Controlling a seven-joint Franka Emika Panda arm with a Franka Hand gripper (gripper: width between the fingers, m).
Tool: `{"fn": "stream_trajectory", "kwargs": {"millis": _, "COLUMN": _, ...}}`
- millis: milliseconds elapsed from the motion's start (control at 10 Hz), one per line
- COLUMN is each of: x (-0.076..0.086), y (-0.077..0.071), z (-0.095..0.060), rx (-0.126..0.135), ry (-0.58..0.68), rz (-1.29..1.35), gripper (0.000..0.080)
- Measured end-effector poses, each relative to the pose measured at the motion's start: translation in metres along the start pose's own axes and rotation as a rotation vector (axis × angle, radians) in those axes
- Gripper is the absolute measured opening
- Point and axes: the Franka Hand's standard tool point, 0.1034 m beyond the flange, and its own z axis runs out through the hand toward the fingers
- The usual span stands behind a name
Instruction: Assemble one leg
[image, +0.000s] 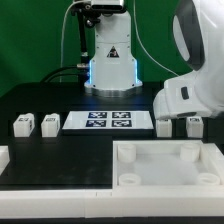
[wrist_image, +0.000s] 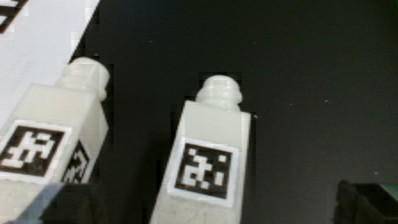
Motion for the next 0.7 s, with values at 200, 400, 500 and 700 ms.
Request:
{"fn": "stream_trajectory", "kwargs": {"millis": 200, "x": 0.005, "y": 0.000, "z": 0.004, "rx": 0.004, "ry": 0.030, "rz": -0.001, "gripper": 0.0648}}
{"fn": "stream_trajectory", "kwargs": {"millis": 400, "x": 0.009, "y": 0.000, "z": 0.013, "rx": 0.007, "ry": 0.051, "rz": -0.006, "gripper": 0.0648}}
{"fn": "stream_trajectory", "kwargs": {"millis": 500, "x": 0.011, "y": 0.000, "z": 0.019, "rx": 0.006, "ry": 0.058, "rz": -0.006, "gripper": 0.0648}}
{"fn": "stream_trajectory", "kwargs": {"millis": 700, "x": 0.015, "y": 0.000, "z": 0.027, "rx": 0.008, "ry": 0.082, "rz": -0.019, "gripper": 0.0648}}
